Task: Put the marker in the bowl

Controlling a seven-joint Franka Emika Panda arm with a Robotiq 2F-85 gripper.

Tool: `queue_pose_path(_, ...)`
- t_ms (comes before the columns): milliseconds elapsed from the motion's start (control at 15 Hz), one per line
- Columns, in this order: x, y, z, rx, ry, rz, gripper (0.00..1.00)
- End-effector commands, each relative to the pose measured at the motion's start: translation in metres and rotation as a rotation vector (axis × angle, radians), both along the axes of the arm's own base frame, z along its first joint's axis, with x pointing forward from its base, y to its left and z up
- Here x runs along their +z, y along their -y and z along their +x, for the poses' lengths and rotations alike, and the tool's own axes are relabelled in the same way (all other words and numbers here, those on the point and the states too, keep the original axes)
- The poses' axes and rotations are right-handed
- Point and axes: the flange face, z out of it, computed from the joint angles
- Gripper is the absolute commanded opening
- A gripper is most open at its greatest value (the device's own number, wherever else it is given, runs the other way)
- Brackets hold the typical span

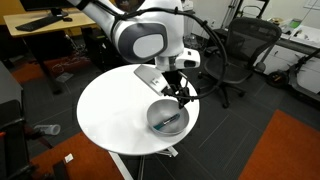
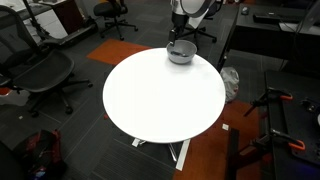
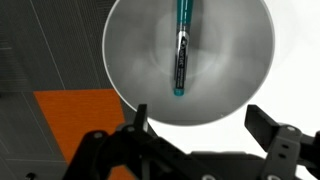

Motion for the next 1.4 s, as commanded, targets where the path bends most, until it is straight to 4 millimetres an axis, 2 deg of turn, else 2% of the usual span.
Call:
queue_pose_path(0, 0.029, -0.019, -0.019, 0.018, 0.031, -0.039, 1.0)
queue_pose_path(600, 0.071, -0.088, -0.081, 0.099, 0.004, -0.036, 1.0)
queue_pose_path(1000, 0.081, -0.13, -0.117, 0.096, -0.009, -0.057, 1.0)
queue_pose_path(1067, 0.08, -0.136, -0.122, 0.098, -0.015, -0.062, 1.0)
queue_pose_path(1133, 0.073, -0.123, -0.103, 0.106, -0.018, -0.052, 1.0)
queue_pose_path(1333, 0.074, -0.135, -0.113, 0.108, -0.022, -0.052, 1.0)
